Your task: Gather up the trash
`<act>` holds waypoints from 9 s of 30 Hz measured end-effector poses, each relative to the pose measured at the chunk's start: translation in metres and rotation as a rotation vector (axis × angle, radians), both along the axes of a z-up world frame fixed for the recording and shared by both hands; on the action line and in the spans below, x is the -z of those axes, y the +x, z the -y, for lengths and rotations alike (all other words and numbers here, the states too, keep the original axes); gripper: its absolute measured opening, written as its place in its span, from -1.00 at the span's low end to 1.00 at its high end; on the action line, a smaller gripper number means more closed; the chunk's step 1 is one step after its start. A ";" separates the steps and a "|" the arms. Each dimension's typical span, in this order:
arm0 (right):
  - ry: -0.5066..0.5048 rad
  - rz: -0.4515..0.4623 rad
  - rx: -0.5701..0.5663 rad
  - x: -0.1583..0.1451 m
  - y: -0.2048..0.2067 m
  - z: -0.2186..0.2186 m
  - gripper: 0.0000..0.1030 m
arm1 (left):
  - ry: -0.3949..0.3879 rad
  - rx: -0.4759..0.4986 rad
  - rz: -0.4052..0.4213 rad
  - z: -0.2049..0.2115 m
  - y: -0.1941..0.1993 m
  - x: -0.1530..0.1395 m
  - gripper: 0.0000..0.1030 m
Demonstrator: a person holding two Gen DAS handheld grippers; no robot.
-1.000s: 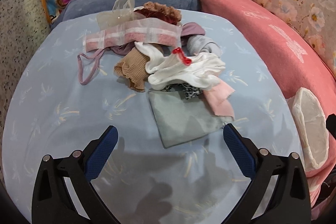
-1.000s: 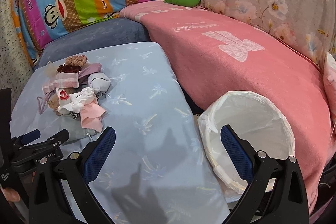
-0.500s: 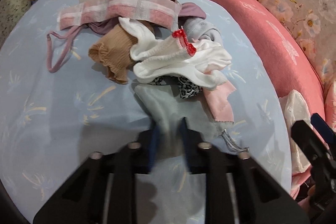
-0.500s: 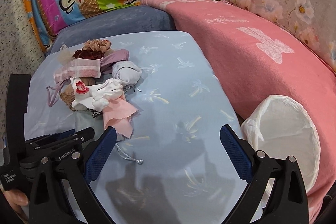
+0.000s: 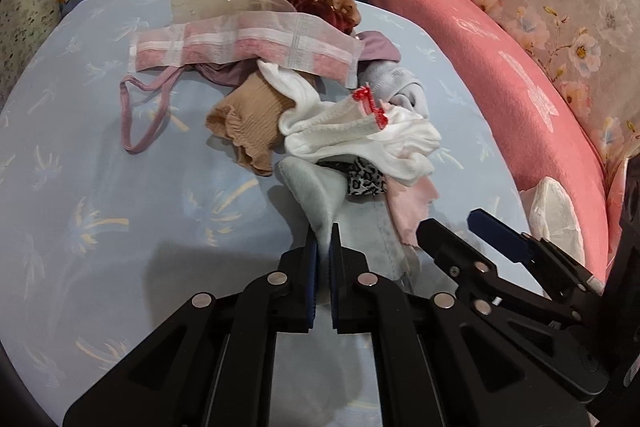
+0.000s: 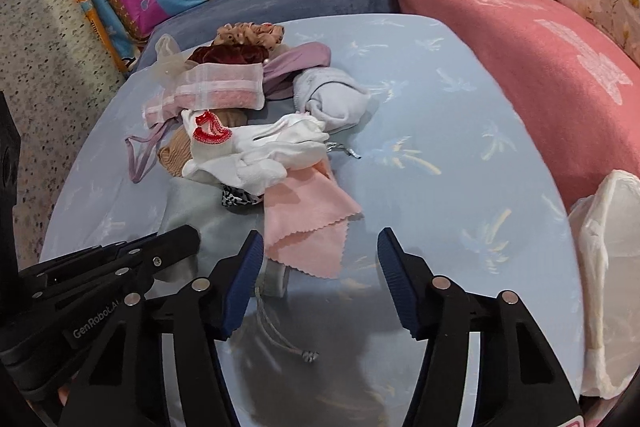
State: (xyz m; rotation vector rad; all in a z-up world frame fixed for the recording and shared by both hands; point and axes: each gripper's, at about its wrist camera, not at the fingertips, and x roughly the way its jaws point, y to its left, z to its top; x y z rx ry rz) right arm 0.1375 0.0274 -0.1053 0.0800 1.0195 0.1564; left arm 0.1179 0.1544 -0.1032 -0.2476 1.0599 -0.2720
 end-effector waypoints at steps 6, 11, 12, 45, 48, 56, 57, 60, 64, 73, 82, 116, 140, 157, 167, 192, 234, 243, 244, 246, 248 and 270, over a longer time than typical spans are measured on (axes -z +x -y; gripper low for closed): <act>0.016 -0.047 -0.041 0.021 0.014 -0.016 -0.74 | 0.001 0.000 -0.006 -0.002 0.003 0.002 -0.91; 0.040 -0.044 -0.015 0.016 0.007 -0.008 -0.99 | 0.005 0.007 0.007 -0.003 -0.003 -0.003 -0.91; 0.036 -0.031 -0.007 0.011 0.004 -0.006 -0.99 | 0.005 0.009 0.011 -0.002 -0.005 -0.005 -0.91; -0.007 0.332 0.392 -0.155 -0.136 0.223 -0.99 | -0.067 0.417 0.308 0.203 -0.058 -0.128 -0.90; -0.012 0.339 0.430 -0.155 -0.146 0.243 -0.99 | -0.078 0.458 0.306 0.225 -0.061 -0.131 -0.90; -0.015 0.335 0.503 -0.152 -0.156 0.281 -0.99 | -0.092 0.530 0.295 0.262 -0.063 -0.130 -0.87; -0.014 0.332 0.508 -0.151 -0.156 0.284 -0.99 | -0.095 0.534 0.293 0.266 -0.063 -0.129 -0.87; -0.012 0.325 0.522 -0.148 -0.156 0.291 -0.97 | -0.093 0.542 0.284 0.275 -0.061 -0.127 -0.86; -0.021 0.325 0.532 -0.147 -0.157 0.293 -0.90 | -0.094 0.545 0.264 0.282 -0.058 -0.124 -0.78; -0.031 0.332 0.544 -0.146 -0.157 0.295 -0.56 | -0.073 0.488 0.284 0.281 -0.055 -0.125 0.15; -0.035 0.328 0.517 -0.145 -0.152 0.283 -0.42 | -0.062 0.439 0.272 0.265 -0.051 -0.121 0.15; -0.024 0.260 0.250 -0.125 -0.085 0.136 -0.25 | 0.065 0.072 0.220 0.085 -0.006 -0.074 0.44; -0.010 0.127 0.122 -0.068 -0.020 0.050 -0.21 | 0.121 0.059 0.107 0.029 0.044 -0.015 -0.56; 0.066 0.011 0.032 -0.020 0.018 -0.005 -0.21 | 0.046 -0.043 0.147 -0.022 0.034 -0.041 -0.80; 0.099 -0.067 0.011 0.012 0.028 -0.023 -0.21 | 0.050 -0.038 0.140 -0.020 0.033 -0.038 -0.80; 0.085 0.109 0.082 -0.070 -0.024 0.041 -0.95 | 0.042 0.076 0.243 0.044 -0.001 -0.083 -0.81; 0.112 0.128 0.270 -0.065 -0.060 0.148 -0.95 | 0.126 0.206 0.050 0.119 0.007 0.003 -0.70; 0.095 0.167 0.407 -0.079 -0.086 0.186 -0.95 | 0.070 0.354 0.157 0.176 -0.022 -0.056 -0.71; 0.095 0.171 0.423 -0.079 -0.089 0.190 -0.95 | 0.067 0.375 0.171 0.184 -0.025 -0.063 -0.72; 0.082 0.176 0.448 -0.079 -0.095 0.199 -0.95 | 0.080 0.409 0.198 0.200 -0.032 -0.073 -0.71; 0.077 0.182 0.469 -0.079 -0.102 0.208 -0.95 | 0.089 0.436 0.215 0.213 -0.033 -0.081 -0.71; 0.098 0.252 0.705 -0.084 -0.191 0.313 -0.95 | 0.110 0.670 0.248 0.337 -0.076 -0.086 -0.71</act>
